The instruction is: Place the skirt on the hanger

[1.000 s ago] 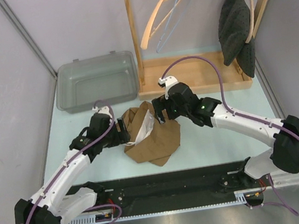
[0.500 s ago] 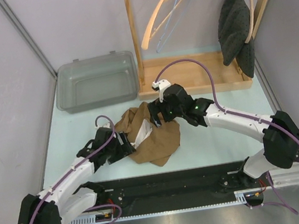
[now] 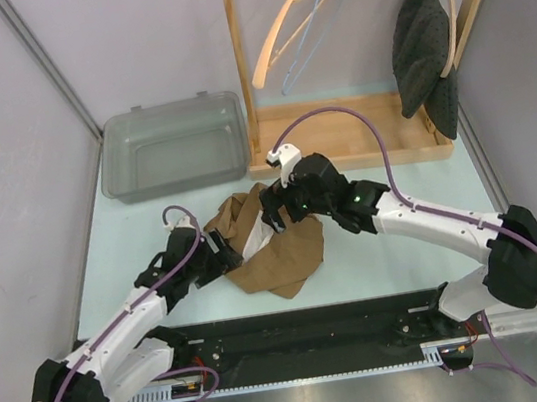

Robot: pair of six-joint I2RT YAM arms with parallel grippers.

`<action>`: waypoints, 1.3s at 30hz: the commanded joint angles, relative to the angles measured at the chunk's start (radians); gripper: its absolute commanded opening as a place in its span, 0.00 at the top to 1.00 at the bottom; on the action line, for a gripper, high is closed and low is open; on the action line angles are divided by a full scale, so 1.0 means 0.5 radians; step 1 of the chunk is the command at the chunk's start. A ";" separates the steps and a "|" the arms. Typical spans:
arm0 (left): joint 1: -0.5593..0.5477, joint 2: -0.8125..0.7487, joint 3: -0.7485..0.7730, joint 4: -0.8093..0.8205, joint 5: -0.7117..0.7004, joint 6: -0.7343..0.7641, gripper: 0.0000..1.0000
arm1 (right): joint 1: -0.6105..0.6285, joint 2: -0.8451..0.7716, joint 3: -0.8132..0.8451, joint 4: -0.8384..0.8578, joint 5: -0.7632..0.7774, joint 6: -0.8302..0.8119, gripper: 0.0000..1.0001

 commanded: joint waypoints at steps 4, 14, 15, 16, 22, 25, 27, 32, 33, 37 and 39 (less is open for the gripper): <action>0.018 0.042 -0.075 0.132 -0.042 -0.075 0.16 | 0.043 0.198 0.122 0.017 0.198 -0.052 0.07; 0.021 0.159 -0.155 0.303 -0.014 -0.115 0.17 | -0.089 0.245 0.162 -0.178 0.576 0.196 0.92; 0.021 0.156 -0.155 0.322 -0.014 -0.112 0.17 | -0.095 0.245 0.156 -0.206 0.606 0.233 0.95; 0.021 0.156 -0.158 0.340 -0.014 -0.096 0.17 | -0.095 0.248 0.153 -0.231 0.625 0.245 1.00; 0.021 0.064 -0.188 0.506 0.017 -0.112 0.17 | -0.117 0.174 -0.031 -0.357 0.751 0.533 1.00; 0.021 0.009 -0.222 0.616 0.099 -0.148 0.22 | -0.157 0.128 -0.138 -0.418 0.726 0.689 1.00; 0.021 -0.007 -0.250 0.693 0.158 -0.170 0.28 | -0.154 0.085 -0.185 -0.458 0.714 0.745 1.00; 0.021 -0.019 -0.280 0.849 0.287 -0.194 0.57 | -0.132 -0.034 -0.363 -0.486 0.696 0.953 1.00; 0.021 -0.019 -0.281 0.865 0.296 -0.204 0.62 | -0.135 -0.053 -0.393 -0.477 0.699 0.990 1.00; 0.021 -0.010 -0.259 0.978 0.327 -0.210 0.91 | -0.160 -0.212 -0.620 -0.318 0.607 1.187 1.00; 0.021 -0.007 -0.238 1.021 0.330 -0.173 1.00 | -0.206 -0.316 -0.786 -0.164 0.493 1.321 1.00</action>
